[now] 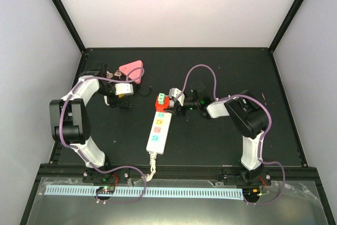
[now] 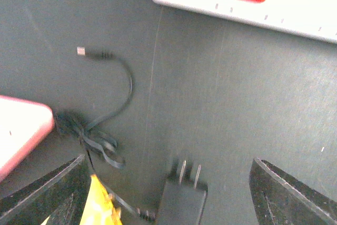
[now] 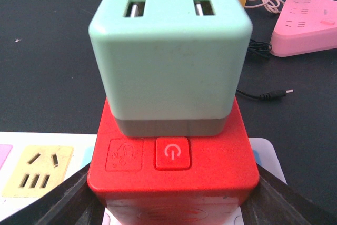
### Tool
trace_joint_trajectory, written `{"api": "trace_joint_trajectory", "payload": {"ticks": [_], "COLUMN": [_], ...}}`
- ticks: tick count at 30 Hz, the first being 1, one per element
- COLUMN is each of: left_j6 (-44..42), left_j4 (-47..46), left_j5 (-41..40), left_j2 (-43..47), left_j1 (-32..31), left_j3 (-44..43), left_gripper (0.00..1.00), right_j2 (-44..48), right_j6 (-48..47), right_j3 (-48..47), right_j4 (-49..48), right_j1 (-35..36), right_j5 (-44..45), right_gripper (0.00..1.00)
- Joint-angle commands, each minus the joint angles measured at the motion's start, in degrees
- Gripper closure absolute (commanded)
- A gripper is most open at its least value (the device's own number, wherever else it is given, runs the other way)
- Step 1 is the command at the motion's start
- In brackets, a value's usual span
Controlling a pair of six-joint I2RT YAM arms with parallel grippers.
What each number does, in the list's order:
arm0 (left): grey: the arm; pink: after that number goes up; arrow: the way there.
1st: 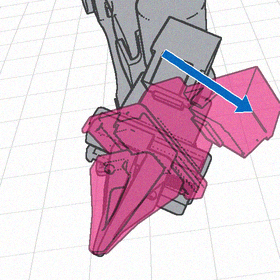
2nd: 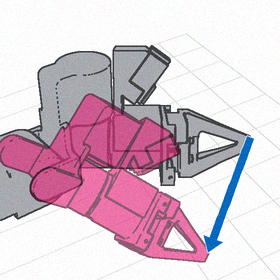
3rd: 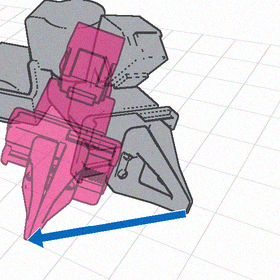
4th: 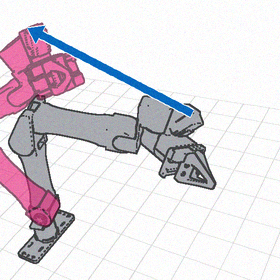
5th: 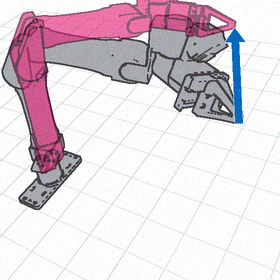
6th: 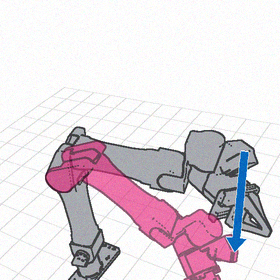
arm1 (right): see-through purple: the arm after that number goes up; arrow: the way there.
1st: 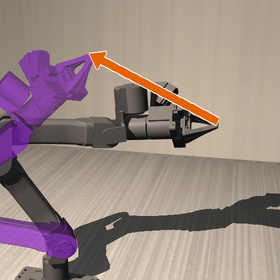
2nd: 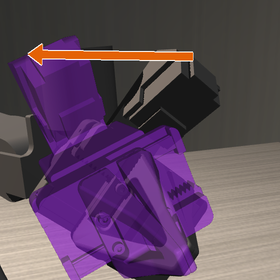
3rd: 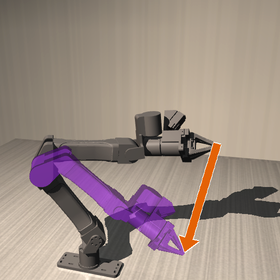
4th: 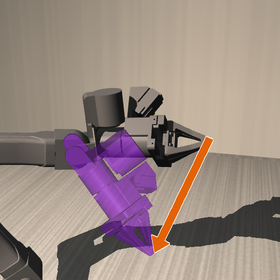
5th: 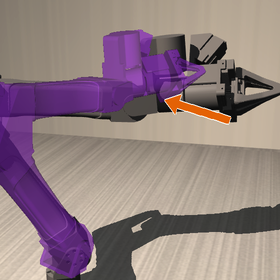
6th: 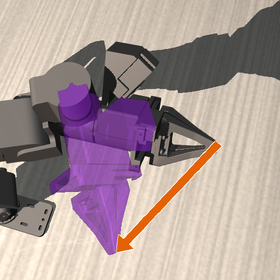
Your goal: Pull the plug off the socket
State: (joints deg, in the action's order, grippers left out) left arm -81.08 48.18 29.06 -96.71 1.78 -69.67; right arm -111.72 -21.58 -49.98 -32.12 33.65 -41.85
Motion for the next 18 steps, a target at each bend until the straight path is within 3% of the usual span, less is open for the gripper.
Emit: {"api": "trace_joint_trajectory", "payload": {"ticks": [1, 18], "left_j6": [0.5, 5.39], "left_j4": [2.92, 1.99], "left_j5": [10.76, 12.03], "left_j2": [2.03, -3.77], "left_j1": [-3.05, -17.28], "left_j3": [-3.78, -11.37], "left_gripper": [0.16, 0.17], "right_j2": [-1.88, -1.99], "right_j6": [-1.37, -1.0], "right_j3": [1.23, 1.09], "right_j4": [3.92, 3.59], "right_j1": [0.27, 0.23], "right_j5": [1.46, 1.33], "right_gripper": [0.99, 0.99]}}
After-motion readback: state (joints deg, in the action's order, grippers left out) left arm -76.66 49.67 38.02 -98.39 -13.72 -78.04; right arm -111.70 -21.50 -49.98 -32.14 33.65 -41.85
